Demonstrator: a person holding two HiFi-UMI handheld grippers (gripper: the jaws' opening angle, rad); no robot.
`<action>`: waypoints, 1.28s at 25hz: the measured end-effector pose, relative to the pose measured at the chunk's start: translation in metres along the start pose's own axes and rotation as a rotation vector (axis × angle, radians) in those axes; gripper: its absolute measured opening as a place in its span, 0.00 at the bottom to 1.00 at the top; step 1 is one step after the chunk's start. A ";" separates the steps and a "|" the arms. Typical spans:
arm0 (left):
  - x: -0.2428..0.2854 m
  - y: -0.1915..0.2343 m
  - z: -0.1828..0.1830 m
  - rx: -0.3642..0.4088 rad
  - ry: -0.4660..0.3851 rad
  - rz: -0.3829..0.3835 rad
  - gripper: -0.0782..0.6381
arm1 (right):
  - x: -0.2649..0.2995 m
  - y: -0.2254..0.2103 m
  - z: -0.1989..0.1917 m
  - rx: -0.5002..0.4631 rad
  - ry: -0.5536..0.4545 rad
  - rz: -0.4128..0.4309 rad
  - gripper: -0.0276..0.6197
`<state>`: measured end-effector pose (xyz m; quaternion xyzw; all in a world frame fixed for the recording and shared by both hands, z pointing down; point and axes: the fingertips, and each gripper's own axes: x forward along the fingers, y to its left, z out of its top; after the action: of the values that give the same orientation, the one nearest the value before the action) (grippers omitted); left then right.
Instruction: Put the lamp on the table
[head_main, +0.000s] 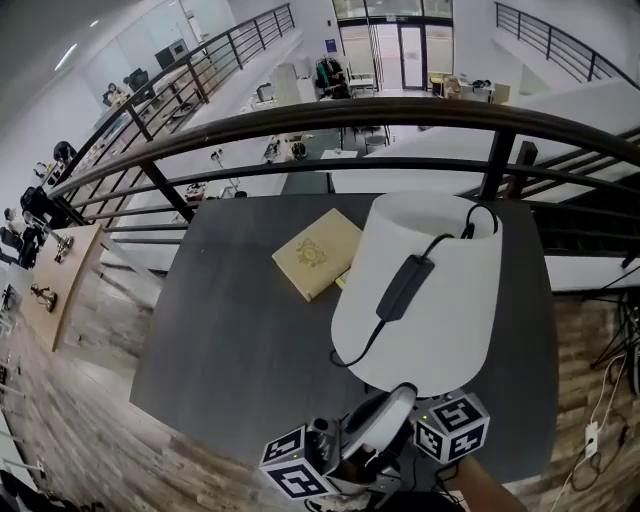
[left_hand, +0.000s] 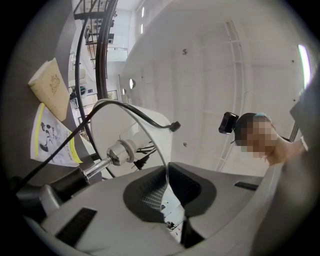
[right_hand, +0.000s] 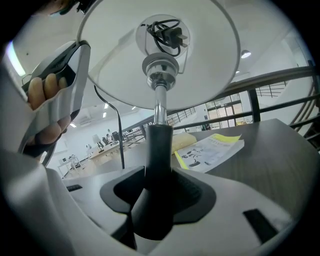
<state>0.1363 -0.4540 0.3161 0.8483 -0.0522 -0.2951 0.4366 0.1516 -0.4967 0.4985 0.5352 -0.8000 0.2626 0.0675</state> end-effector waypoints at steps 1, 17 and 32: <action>0.000 0.004 0.000 -0.004 0.000 0.003 0.16 | 0.003 -0.003 -0.001 0.001 0.003 -0.003 0.33; -0.006 0.045 0.003 -0.050 0.029 0.023 0.17 | 0.033 -0.024 -0.016 0.014 0.005 -0.074 0.33; -0.015 0.071 0.006 -0.081 0.039 0.038 0.18 | 0.050 -0.040 -0.029 -0.003 0.016 -0.115 0.33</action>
<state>0.1326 -0.4966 0.3753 0.8343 -0.0476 -0.2722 0.4771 0.1615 -0.5354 0.5564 0.5779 -0.7680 0.2611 0.0896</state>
